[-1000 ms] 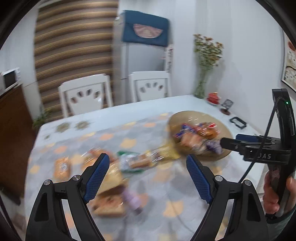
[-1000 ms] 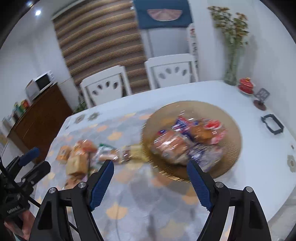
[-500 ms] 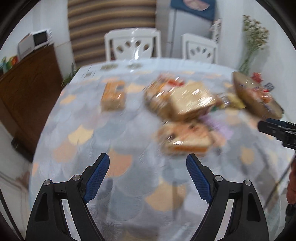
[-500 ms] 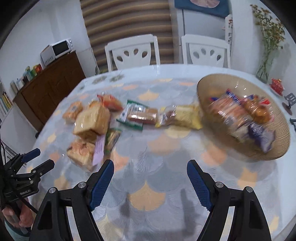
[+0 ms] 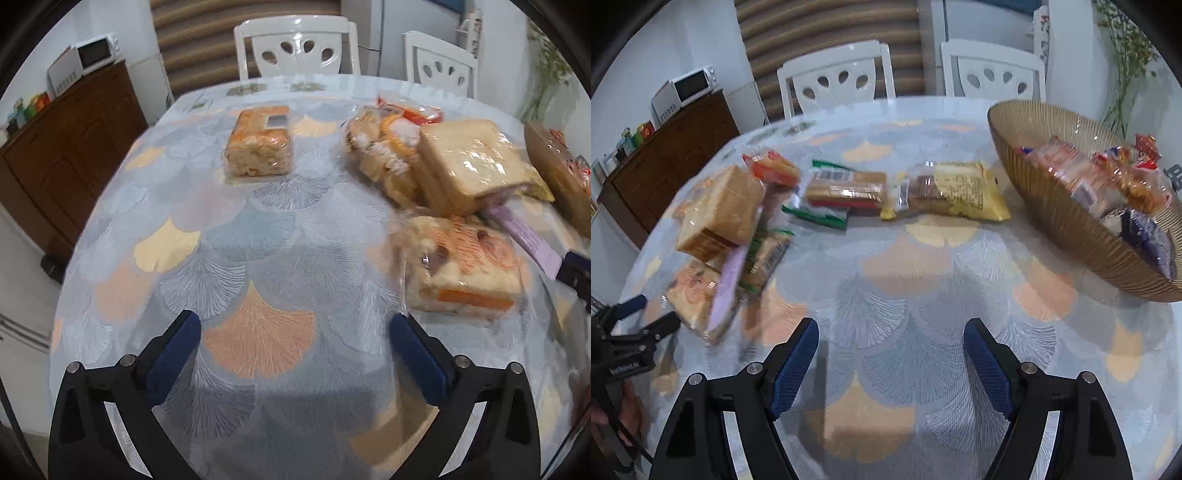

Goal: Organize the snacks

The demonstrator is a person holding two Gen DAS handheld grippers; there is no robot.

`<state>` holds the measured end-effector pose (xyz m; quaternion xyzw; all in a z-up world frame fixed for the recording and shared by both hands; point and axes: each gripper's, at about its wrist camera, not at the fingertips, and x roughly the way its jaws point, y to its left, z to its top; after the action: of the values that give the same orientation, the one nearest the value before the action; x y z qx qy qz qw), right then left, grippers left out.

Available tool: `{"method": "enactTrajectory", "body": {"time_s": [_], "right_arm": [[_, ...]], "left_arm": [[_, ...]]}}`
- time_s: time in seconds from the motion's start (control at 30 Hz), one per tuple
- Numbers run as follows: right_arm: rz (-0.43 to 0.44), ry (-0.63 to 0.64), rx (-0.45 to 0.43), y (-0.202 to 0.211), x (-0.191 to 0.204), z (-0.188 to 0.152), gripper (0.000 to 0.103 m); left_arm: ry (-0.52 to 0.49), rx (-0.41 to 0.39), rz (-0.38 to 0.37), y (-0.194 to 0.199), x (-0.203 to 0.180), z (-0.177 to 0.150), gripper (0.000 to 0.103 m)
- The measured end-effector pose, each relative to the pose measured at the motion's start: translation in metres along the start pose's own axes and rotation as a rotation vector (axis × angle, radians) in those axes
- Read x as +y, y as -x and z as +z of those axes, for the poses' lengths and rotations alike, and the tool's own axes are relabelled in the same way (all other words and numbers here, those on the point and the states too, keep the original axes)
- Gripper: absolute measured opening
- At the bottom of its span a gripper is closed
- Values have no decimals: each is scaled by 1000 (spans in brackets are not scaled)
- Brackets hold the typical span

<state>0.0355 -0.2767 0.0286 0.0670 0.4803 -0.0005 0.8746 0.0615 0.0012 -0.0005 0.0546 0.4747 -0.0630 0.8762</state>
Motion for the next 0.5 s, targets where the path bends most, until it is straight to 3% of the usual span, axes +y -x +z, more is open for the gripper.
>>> {"method": "enactTrajectory", "body": {"time_s": [0.1, 0.33, 0.5], "right_arm": [[-4, 6, -3, -4, 1, 0, 81], [-30, 90, 27, -15, 16, -1, 99], [-13, 95, 32, -17, 15, -1, 103]], "left_arm": [[8, -9, -13, -2, 3, 1, 103], [11, -44, -19, -1, 4, -3, 103], [11, -44, -18, -2, 3, -2, 103]]}}
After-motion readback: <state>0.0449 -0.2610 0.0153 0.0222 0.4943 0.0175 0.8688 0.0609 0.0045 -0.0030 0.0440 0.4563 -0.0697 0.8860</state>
